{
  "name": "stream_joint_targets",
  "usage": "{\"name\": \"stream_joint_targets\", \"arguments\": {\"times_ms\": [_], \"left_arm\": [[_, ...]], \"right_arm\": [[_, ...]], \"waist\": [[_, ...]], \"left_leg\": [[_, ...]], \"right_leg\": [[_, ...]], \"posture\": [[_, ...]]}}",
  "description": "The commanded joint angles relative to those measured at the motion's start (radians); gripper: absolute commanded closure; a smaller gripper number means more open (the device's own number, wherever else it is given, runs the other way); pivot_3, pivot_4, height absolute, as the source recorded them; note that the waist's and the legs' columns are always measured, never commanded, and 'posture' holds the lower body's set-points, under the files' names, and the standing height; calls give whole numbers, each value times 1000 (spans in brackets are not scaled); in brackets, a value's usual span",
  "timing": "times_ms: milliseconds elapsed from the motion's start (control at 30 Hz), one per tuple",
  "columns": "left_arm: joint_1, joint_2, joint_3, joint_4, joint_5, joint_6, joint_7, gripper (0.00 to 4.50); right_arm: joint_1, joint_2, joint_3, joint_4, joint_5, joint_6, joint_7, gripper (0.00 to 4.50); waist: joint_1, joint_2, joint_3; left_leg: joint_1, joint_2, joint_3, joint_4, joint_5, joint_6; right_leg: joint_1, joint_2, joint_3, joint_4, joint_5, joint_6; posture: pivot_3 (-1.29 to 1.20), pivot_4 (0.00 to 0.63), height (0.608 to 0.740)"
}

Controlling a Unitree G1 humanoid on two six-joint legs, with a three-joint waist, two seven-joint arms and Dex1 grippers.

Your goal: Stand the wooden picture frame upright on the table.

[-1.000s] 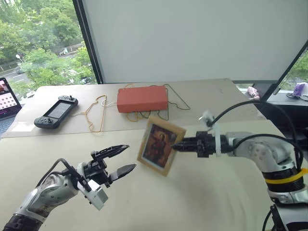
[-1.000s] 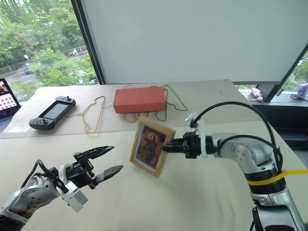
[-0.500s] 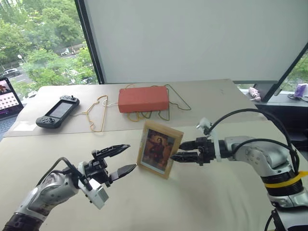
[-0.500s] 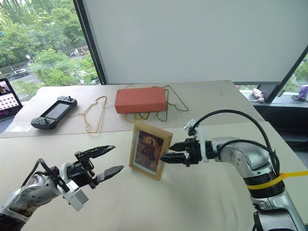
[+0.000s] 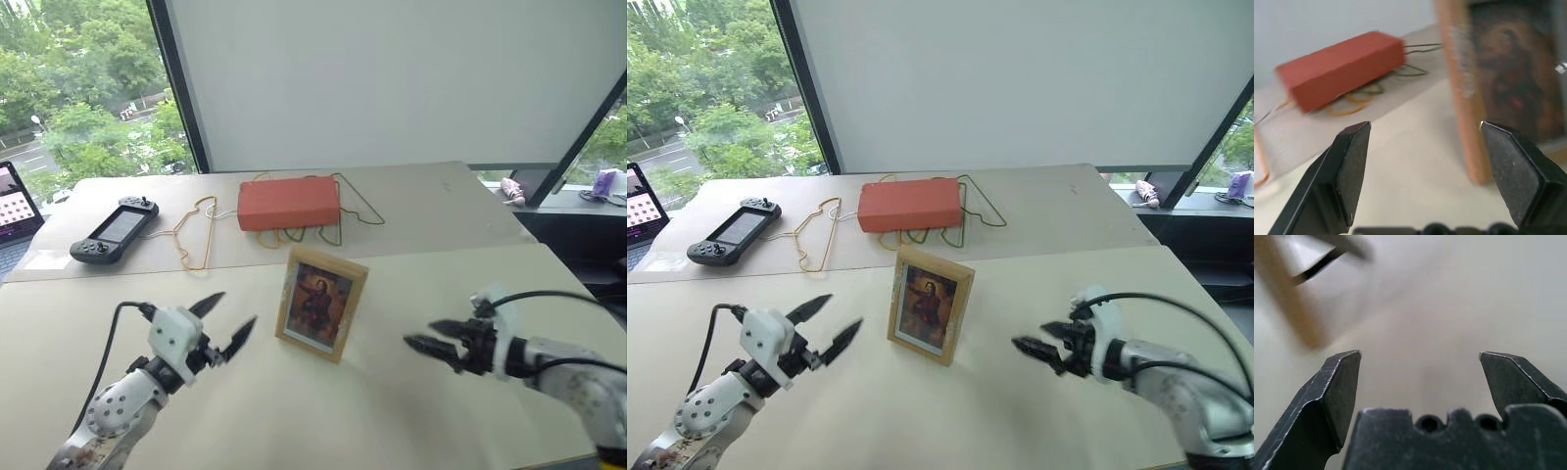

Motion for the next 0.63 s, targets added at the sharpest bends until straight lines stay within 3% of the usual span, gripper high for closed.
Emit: {"name": "stream_joint_targets", "arguments": {"times_ms": [33,100,267,633], "left_arm": [[-20,-163,50,-29,2,173,258,658],[-45,-244,51,3,47,203,303,658],[-87,-318,49,48,144,240,291,658],[-104,-350,85,72,207,273,183,658]], "right_arm": [[115,181,78,-147,-274,-242,-331,19],[171,286,123,-145,-365,-363,-417,19],[217,378,178,-92,-450,-500,-445,19],[230,400,158,-58,-463,-536,-413,19]], "waist": [[7,1,-1],[15,1,-2],[8,1,-2],[4,1,-2]], "left_leg": [[0,0,-1,0,1,-1],[0,-3,-2,0,2,-3],[0,-6,-1,0,2,-4],[2,-4,-1,-2,2,-3]], "right_leg": [[0,0,0,1,0,0],[-1,-1,0,1,0,0],[0,-2,1,-1,1,0],[1,0,1,-3,2,-1]], "posture": [[0,150,740],[0,150,740],[0,150,740],[0,150,740]]}}
